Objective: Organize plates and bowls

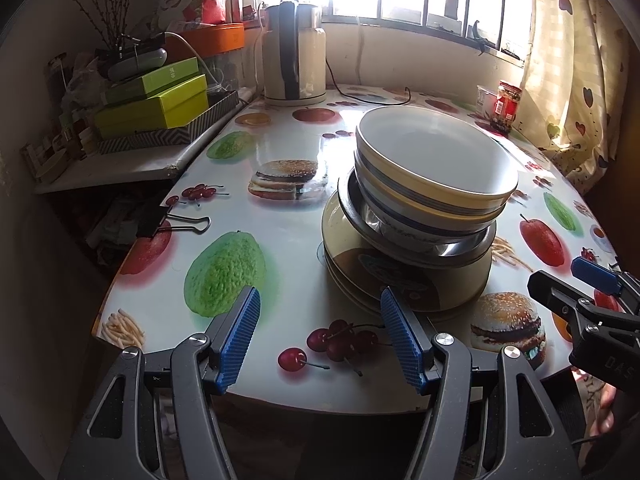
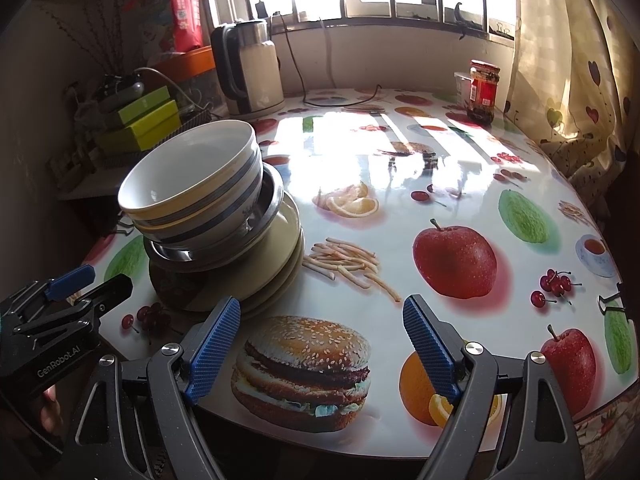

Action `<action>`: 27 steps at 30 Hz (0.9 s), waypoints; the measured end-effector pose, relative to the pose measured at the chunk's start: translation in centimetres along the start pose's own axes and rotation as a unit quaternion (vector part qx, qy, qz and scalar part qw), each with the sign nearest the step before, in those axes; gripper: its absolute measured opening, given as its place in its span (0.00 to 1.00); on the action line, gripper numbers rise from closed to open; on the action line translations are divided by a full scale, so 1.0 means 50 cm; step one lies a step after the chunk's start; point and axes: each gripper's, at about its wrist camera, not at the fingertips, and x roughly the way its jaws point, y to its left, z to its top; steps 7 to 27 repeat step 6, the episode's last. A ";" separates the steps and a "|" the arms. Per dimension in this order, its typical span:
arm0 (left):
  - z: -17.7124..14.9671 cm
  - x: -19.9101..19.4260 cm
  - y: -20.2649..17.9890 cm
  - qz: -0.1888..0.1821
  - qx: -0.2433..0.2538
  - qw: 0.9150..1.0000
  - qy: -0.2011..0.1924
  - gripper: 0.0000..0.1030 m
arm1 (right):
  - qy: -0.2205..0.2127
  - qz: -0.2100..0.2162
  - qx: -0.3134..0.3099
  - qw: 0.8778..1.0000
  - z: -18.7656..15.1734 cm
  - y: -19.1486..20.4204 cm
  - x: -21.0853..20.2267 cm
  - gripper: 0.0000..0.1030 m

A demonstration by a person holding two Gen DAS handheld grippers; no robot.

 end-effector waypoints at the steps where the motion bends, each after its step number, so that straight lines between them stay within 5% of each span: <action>1: 0.000 0.000 -0.001 0.000 0.000 1.000 0.000 0.62 | 0.000 0.000 0.001 1.000 0.000 0.000 0.001 0.82; 27: 0.003 0.002 0.000 -0.001 -0.004 1.000 0.001 0.62 | 0.002 -0.001 0.002 1.000 0.001 -0.001 0.004 0.82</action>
